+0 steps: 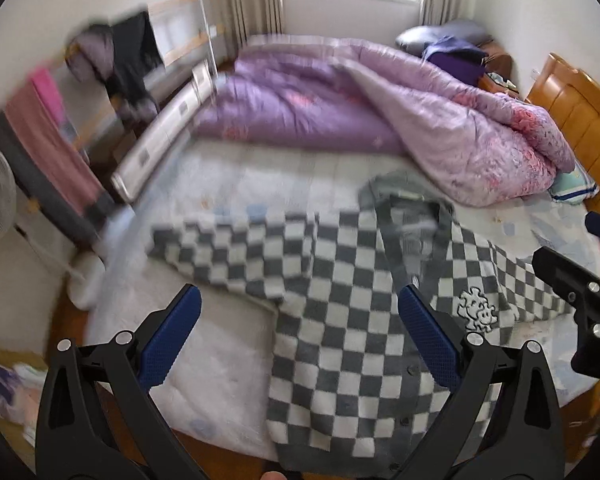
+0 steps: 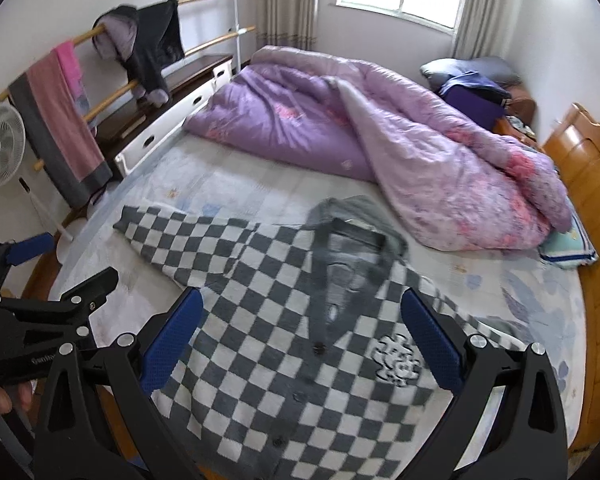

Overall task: Fold large clothes
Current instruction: 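Grasp one cardigan sleeve cuff with the left gripper while the right gripper grasps the other cuff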

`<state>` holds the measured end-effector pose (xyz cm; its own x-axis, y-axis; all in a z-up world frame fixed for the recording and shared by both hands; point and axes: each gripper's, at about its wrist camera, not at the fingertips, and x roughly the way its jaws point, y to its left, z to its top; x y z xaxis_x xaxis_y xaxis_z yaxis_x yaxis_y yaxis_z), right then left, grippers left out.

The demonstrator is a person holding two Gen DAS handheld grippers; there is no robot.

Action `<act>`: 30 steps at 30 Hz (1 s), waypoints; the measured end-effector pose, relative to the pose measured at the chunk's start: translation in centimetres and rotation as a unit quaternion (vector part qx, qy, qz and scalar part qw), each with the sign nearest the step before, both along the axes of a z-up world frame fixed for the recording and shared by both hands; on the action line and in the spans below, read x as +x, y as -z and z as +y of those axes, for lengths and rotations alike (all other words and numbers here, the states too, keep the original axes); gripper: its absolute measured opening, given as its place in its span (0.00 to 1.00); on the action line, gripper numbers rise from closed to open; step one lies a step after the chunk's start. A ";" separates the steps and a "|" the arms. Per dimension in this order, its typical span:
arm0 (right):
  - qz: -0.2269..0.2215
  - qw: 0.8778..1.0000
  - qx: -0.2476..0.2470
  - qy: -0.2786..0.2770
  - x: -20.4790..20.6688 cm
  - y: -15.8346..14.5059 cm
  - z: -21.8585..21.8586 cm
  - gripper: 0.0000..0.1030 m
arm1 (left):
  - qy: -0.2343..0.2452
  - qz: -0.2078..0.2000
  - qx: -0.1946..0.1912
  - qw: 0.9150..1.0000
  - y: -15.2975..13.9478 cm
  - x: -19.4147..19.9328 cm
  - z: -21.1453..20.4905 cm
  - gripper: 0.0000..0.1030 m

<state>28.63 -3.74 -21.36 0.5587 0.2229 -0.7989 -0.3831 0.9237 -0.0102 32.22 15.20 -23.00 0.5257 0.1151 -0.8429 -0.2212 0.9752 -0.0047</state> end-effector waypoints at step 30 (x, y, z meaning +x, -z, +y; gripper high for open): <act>0.281 0.953 0.094 0.067 14.8 31.3 19.4 0.08 | -0.330 0.042 -0.334 0.882 34.5 7.8 48.5 0.84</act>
